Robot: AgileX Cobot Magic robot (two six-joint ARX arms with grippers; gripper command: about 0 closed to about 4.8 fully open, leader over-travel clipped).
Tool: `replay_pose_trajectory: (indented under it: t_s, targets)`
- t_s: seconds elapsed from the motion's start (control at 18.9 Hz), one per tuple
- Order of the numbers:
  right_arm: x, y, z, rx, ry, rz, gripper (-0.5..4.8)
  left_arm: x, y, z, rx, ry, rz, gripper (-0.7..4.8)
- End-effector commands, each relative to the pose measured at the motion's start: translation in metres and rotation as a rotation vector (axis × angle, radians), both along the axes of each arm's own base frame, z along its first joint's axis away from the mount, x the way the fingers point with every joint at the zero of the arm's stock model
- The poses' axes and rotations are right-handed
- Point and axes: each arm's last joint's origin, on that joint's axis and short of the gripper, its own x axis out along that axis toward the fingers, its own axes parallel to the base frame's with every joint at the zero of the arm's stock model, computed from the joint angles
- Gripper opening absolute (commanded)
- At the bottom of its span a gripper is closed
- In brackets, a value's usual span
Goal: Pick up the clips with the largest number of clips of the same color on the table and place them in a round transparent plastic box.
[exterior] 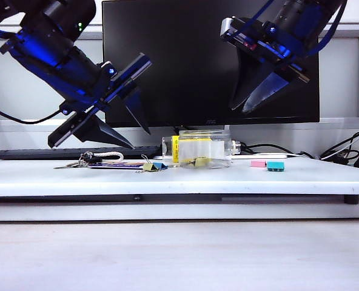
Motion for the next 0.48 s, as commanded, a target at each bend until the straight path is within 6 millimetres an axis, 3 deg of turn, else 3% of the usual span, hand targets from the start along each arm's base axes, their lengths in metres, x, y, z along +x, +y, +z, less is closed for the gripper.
replay_pose_trajectory:
  t_s: [0.05, 0.48]
  targets:
    - [0.0, 0.001, 0.004, 0.037, -0.007, 0.019, 1.47, 0.003, -0.001, 0.004, -0.016, -0.039, 0.023, 1.79]
    - [0.0, 0.001, 0.005, 0.04, -0.012, 0.017, 1.47, 0.01, -0.005, -0.006, -0.044, -0.028, 0.051, 1.78]
